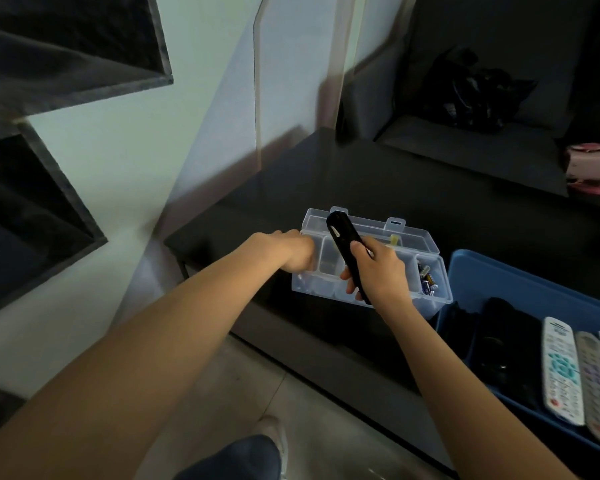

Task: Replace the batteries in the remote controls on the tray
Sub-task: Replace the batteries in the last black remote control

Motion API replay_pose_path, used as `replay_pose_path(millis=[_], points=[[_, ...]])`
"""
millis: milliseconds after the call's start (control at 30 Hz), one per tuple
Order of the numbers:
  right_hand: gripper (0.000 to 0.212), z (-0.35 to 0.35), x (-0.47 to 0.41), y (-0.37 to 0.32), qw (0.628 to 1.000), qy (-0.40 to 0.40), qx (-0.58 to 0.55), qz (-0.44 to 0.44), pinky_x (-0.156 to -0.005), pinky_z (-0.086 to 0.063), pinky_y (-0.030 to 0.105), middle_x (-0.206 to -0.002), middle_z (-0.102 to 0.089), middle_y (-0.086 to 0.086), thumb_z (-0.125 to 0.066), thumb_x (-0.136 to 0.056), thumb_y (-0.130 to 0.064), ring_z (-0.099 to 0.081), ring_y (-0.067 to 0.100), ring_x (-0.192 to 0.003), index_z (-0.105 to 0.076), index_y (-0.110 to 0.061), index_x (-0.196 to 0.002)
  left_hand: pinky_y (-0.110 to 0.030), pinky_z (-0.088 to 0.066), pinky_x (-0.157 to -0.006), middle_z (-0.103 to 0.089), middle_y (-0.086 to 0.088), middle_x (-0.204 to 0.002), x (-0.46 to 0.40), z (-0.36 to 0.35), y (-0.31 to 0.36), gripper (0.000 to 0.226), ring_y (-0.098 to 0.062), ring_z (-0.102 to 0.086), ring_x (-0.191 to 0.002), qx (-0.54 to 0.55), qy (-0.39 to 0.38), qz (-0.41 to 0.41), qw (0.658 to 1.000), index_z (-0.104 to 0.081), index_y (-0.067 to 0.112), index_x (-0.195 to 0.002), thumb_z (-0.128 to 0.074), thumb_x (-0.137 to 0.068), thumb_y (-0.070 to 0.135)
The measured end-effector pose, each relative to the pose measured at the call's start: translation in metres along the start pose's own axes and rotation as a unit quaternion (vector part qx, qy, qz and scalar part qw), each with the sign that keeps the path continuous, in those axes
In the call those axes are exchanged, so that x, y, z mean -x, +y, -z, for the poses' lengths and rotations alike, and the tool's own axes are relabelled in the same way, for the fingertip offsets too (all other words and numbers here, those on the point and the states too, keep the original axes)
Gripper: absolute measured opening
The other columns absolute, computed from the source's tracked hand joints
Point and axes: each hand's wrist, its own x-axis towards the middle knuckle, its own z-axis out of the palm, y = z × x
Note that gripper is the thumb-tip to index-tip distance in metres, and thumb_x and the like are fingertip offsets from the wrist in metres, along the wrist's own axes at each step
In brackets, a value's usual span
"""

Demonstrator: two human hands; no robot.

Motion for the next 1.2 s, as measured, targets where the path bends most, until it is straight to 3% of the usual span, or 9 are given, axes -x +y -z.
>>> replay_pose_path(millis=[133, 233, 400, 533, 700, 800, 933, 1067, 1200], points=[[0.014, 0.000, 0.001, 0.000, 1.000, -0.002, 0.009, -0.001, -0.038, -0.044, 0.018, -0.071, -0.065, 0.010, -0.040, -0.100, -0.020, -0.056, 0.011, -0.045, -0.054, -0.022, -0.100, -0.029, -0.037, -0.067, -0.048, -0.001, -0.086, 0.009, 0.009, 0.006, 0.020, -0.015, -0.046, -0.072, 0.041, -0.018, -0.008, 0.999, -0.045, 0.023, -0.072, -0.046, -0.091, 0.027], [0.012, -0.001, 0.001, 0.000, 1.000, -0.004, 0.016, 0.000, -0.039, -0.045, 0.019, -0.072, -0.065, 0.010, -0.040, -0.100, -0.021, -0.057, 0.013, -0.047, -0.053, -0.022, -0.101, -0.027, -0.034, -0.062, -0.049, 0.000, -0.082, 0.014, 0.013, 0.010, 0.018, -0.013, -0.046, -0.069, 0.028, -0.030, -0.001, 0.999, -0.051, 0.020, -0.085, -0.040, -0.094, 0.030], [0.016, -0.001, 0.002, -0.003, 0.999, -0.013, 0.041, 0.004, -0.040, -0.046, 0.019, -0.071, -0.064, 0.009, -0.040, -0.100, -0.023, -0.056, 0.012, -0.046, -0.055, -0.019, -0.103, -0.036, -0.031, -0.085, -0.046, 0.005, -0.074, 0.026, 0.015, 0.013, 0.028, -0.016, -0.046, -0.077, -0.021, 0.005, -0.029, 0.999, -0.044, 0.024, -0.069, -0.038, -0.094, 0.033], [0.019, -0.004, 0.001, -0.002, 0.998, -0.002, 0.066, 0.008, -0.037, -0.044, 0.017, -0.071, -0.063, 0.008, -0.039, -0.100, -0.024, -0.057, 0.011, -0.046, -0.056, -0.016, -0.103, -0.046, -0.023, -0.100, -0.044, 0.006, -0.067, 0.039, 0.018, 0.026, 0.032, -0.010, -0.039, -0.065, -0.056, 0.042, -0.041, 0.997, -0.037, 0.026, -0.063, -0.041, -0.093, 0.035], [0.022, -0.008, -0.001, -0.001, 0.994, 0.011, 0.108, 0.015, -0.044, -0.047, 0.023, -0.076, -0.065, 0.011, -0.039, -0.099, -0.024, -0.063, 0.018, -0.055, -0.057, -0.011, -0.100, -0.048, -0.025, -0.099, -0.049, 0.001, -0.075, 0.043, 0.012, 0.022, 0.008, -0.021, -0.052, -0.083, -0.111, 0.056, -0.035, 0.992, -0.057, 0.016, -0.084, -0.055, -0.088, 0.023], [0.021, -0.009, -0.002, 0.000, 0.993, 0.012, 0.120, 0.013, -0.056, -0.056, 0.038, -0.080, -0.066, 0.014, -0.040, -0.099, -0.027, -0.067, 0.026, -0.065, -0.056, -0.014, -0.098, -0.044, -0.028, -0.096, -0.052, 0.000, -0.089, 0.045, 0.011, 0.020, 0.017, -0.023, -0.053, -0.096, -0.102, 0.080, -0.038, 0.991, -0.061, 0.018, -0.104, -0.060, -0.086, 0.016], [0.018, -0.013, -0.002, -0.003, 0.991, 0.019, 0.136, 0.006, -0.068, -0.057, 0.050, -0.080, -0.066, 0.012, -0.040, -0.098, -0.032, -0.067, 0.030, -0.072, -0.053, -0.021, -0.092, -0.035, -0.033, -0.085, -0.062, -0.003, -0.095, 0.047, 0.012, 0.024, 0.015, -0.023, -0.057, -0.091, -0.127, 0.138, -0.060, 0.980, -0.063, 0.015, -0.096, -0.061, -0.083, 0.008], [0.019, -0.012, 0.000, -0.003, 0.991, 0.018, 0.134, 0.005, -0.067, -0.057, 0.050, -0.080, -0.065, 0.012, -0.040, -0.097, -0.032, -0.067, 0.029, -0.071, -0.054, -0.019, -0.092, -0.026, -0.040, -0.062, -0.059, -0.006, -0.092, 0.048, 0.013, 0.018, 0.010, -0.014, -0.054, -0.069, -0.010, 0.134, -0.060, 0.989, -0.065, 0.009, -0.090, -0.062, -0.082, 0.004], [0.020, -0.006, 0.004, -0.006, 0.996, 0.004, 0.092, -0.017, -0.052, -0.055, 0.029, -0.079, -0.066, 0.012, -0.041, -0.099, -0.027, -0.065, 0.022, -0.062, -0.056, -0.015, -0.100, -0.024, -0.048, -0.072, -0.067, -0.005, -0.091, 0.046, 0.006, 0.011, 0.007, -0.014, -0.062, -0.079, 0.170, 0.263, -0.080, 0.946, -0.071, 0.011, -0.089, -0.067, -0.083, 0.013]])
